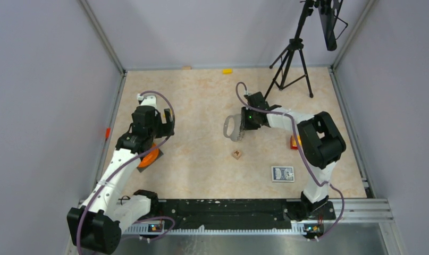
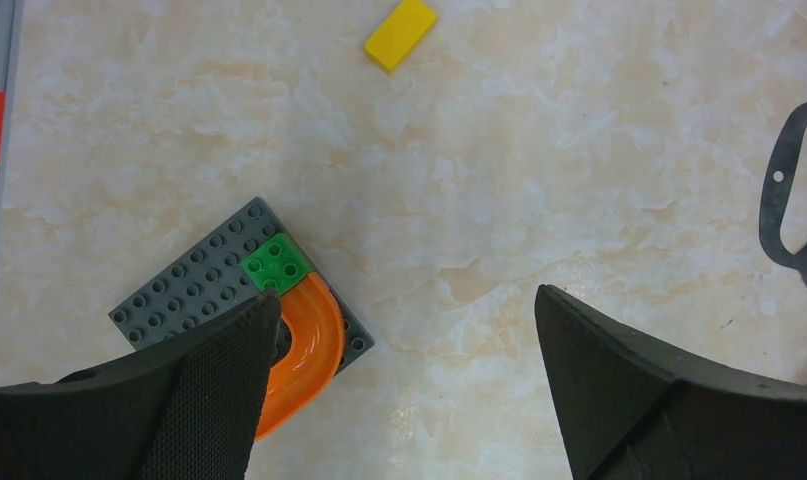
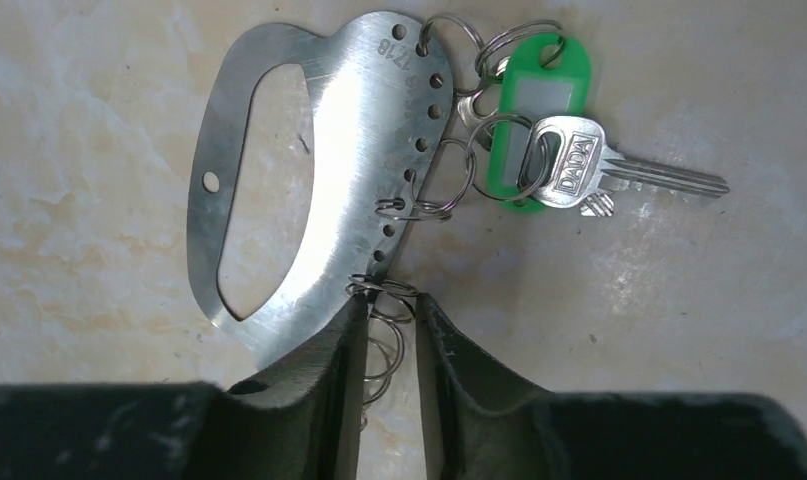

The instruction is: Remove the keys from the keyring

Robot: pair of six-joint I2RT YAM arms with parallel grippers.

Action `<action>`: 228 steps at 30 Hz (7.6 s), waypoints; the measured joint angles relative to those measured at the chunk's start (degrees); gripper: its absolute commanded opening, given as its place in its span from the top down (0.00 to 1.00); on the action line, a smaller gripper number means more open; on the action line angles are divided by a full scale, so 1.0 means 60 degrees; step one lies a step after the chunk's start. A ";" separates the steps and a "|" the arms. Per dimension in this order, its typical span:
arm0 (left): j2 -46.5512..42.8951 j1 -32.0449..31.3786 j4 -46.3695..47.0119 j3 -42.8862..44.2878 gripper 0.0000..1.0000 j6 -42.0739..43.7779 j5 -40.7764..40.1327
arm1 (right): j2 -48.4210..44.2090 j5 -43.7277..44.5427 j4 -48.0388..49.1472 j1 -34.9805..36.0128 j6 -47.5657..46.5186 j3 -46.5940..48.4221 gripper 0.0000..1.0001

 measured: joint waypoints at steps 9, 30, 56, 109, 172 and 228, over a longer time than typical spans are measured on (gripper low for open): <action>0.0004 0.0000 0.0004 0.0000 0.02 0.0000 0.0106 | -0.0004 0.0044 0.0306 0.0044 -0.0044 -0.0182 1.00; 0.0000 0.0000 -0.0004 -0.0015 0.02 -0.0036 0.0127 | -0.1082 0.0459 0.0962 0.3322 0.0503 -0.1617 1.00; 0.0011 -0.0845 0.0754 -0.1282 0.07 -0.1807 0.3202 | -0.3752 0.1829 0.0127 0.4062 0.1045 -0.1931 0.59; -0.0168 -0.4998 0.1315 -0.4095 0.20 -0.6291 0.1322 | -0.3180 0.1279 -0.0033 0.2674 0.0958 -0.2346 0.68; 0.4452 -0.5268 0.1996 -0.0976 0.55 -0.4925 0.1392 | -0.5625 0.1836 -0.1362 0.2568 0.2783 -0.2579 0.55; 0.5176 -0.6375 0.0994 -0.0091 0.95 -0.3552 -0.0219 | -0.5982 0.2073 -0.1304 0.2528 0.2779 -0.2925 0.56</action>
